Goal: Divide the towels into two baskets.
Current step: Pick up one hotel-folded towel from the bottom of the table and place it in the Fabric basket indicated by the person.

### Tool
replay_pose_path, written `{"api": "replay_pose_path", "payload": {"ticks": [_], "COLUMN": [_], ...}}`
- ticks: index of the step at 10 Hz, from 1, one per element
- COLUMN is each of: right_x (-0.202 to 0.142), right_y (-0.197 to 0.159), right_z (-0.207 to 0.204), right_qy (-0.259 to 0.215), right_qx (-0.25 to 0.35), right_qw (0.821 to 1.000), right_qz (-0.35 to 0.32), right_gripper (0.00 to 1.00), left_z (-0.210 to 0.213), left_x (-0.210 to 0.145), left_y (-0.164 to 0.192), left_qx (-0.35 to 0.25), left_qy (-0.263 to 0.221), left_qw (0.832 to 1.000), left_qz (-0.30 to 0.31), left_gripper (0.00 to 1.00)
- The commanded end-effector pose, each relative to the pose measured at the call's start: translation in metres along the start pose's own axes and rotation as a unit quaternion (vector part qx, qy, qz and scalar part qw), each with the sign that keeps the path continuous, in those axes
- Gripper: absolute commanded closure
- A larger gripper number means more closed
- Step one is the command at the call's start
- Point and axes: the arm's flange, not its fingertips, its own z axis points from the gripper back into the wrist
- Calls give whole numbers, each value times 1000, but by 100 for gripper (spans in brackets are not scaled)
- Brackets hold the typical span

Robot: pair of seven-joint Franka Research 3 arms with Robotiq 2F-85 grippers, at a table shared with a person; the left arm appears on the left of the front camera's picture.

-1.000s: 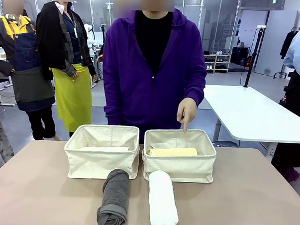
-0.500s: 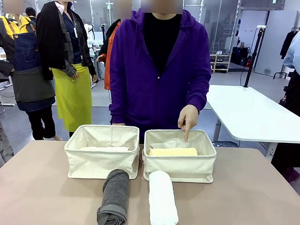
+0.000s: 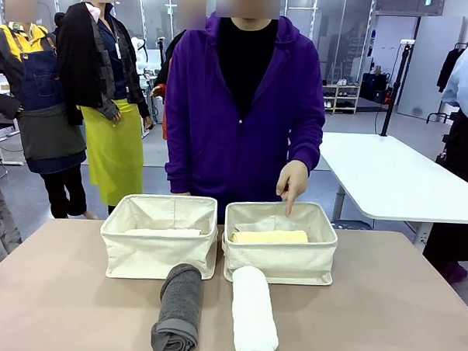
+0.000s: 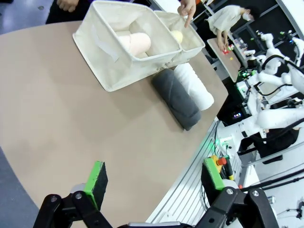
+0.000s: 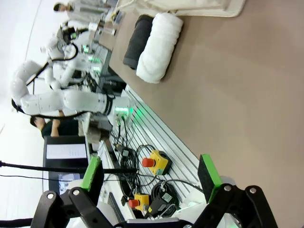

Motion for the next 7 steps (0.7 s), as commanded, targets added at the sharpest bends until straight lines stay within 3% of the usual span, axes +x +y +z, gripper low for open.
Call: {"api": "replay_pose_path", "payload": {"ticks": [1, 3, 5, 7], "right_x": [27, 51, 77, 92], "right_y": [41, 77, 105, 119], "right_z": [-37, -88, -169, -231], "right_qy": [45, 92, 140, 117], "right_qx": [-23, -63, -97, -152], "right_qw": [999, 994, 984, 979], "right_qz": [-2, -18, -54, -63], "right_gripper": [0, 0, 0, 0], "left_z": [2, 2, 2, 2], "left_x": [1, 1, 1, 1], "left_y": [-5, -5, -5, -5], "left_qx": [0, 0, 0, 0], "left_qy": [-5, -5, -5, -5], "left_qw": [1000, 1000, 1000, 1000], "left_qz": [6, 6, 6, 6], "left_gripper": [0, 0, 0, 0]}}
